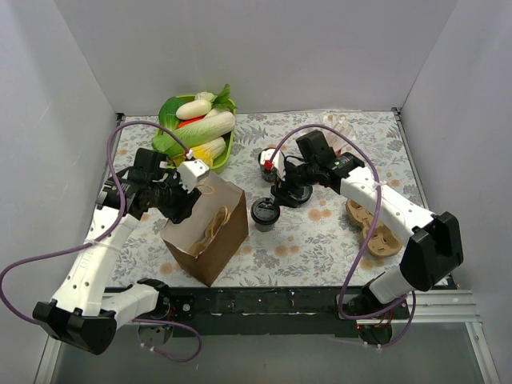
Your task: Pack the takeout coffee
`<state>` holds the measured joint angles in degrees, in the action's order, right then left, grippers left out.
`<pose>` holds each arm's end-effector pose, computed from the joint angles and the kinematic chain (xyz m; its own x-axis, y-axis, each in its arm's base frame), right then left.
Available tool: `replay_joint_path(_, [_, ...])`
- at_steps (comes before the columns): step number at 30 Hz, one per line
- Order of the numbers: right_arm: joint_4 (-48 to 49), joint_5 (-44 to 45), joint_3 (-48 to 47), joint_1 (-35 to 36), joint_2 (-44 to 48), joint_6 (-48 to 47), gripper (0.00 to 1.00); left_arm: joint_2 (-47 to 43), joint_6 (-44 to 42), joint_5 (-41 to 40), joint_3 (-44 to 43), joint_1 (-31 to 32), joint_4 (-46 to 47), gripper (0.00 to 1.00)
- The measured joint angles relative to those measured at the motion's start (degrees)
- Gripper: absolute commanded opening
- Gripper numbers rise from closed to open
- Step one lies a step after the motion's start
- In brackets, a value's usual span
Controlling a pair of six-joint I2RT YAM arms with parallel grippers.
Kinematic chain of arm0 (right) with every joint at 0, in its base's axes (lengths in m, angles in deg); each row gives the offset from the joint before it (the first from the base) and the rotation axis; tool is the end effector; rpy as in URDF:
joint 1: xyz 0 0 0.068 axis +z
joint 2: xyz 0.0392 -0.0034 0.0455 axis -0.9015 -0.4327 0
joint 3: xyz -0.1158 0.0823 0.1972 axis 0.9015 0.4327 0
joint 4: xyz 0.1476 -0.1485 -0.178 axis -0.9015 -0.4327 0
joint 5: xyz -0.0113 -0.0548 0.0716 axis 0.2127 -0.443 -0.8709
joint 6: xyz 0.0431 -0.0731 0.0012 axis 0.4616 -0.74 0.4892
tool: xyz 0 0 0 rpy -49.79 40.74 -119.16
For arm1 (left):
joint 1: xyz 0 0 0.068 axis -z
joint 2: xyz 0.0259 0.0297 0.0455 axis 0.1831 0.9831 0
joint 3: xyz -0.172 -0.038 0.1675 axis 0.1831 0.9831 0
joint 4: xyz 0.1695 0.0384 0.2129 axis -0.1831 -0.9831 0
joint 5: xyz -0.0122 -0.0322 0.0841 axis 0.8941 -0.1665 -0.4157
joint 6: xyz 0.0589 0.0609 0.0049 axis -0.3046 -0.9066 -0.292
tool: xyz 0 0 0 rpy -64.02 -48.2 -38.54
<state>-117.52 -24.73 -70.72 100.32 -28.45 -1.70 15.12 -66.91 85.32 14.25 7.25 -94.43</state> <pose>0.2751 0.2460 0.2482 0.0669 -0.6399 -0.7655 -0.9792 0.1054 -0.1736 0.2111 -0.0867 0.3002 -0.8712 0.1017 -0.4803 0.2697 0.9166 -0.2951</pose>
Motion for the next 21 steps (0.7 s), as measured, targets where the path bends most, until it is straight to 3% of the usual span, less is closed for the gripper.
replay_joint_path(5, [0.55,2.80,0.07,0.00,-0.55,6.34,0.79,0.63,0.02,0.17,0.00,0.00,0.66,0.45])
replay_joint_path(6, [0.37,2.99,0.02,0.00,-1.09,7.43,0.88,0.72,0.02,0.17,0.00,0.00,0.66,0.45])
replay_joint_path(7, [0.02,2.99,-0.15,0.00,-1.79,8.33,0.90,0.74,0.02,0.17,0.00,0.00,0.66,0.45])
replay_joint_path(11, [-0.57,2.58,-0.35,0.02,-4.79,10.08,0.92,0.72,0.02,0.15,0.00,0.00,0.81,0.45])
replay_joint_path(17, [-0.39,3.10,-1.11,0.04,-8.24,10.86,0.75,-0.13,0.20,0.15,0.42,0.00,1.07,0.45])
replay_joint_path(20, [-0.04,2.99,-1.44,0.04,-9.20,10.58,0.61,-1.25,0.31,0.15,1.33,-0.02,1.38,0.45])
replay_joint_path(21, [0.04,2.78,-1.66,0.04,-9.55,10.45,0.51,-1.53,0.39,0.15,1.53,-0.02,1.46,0.45])
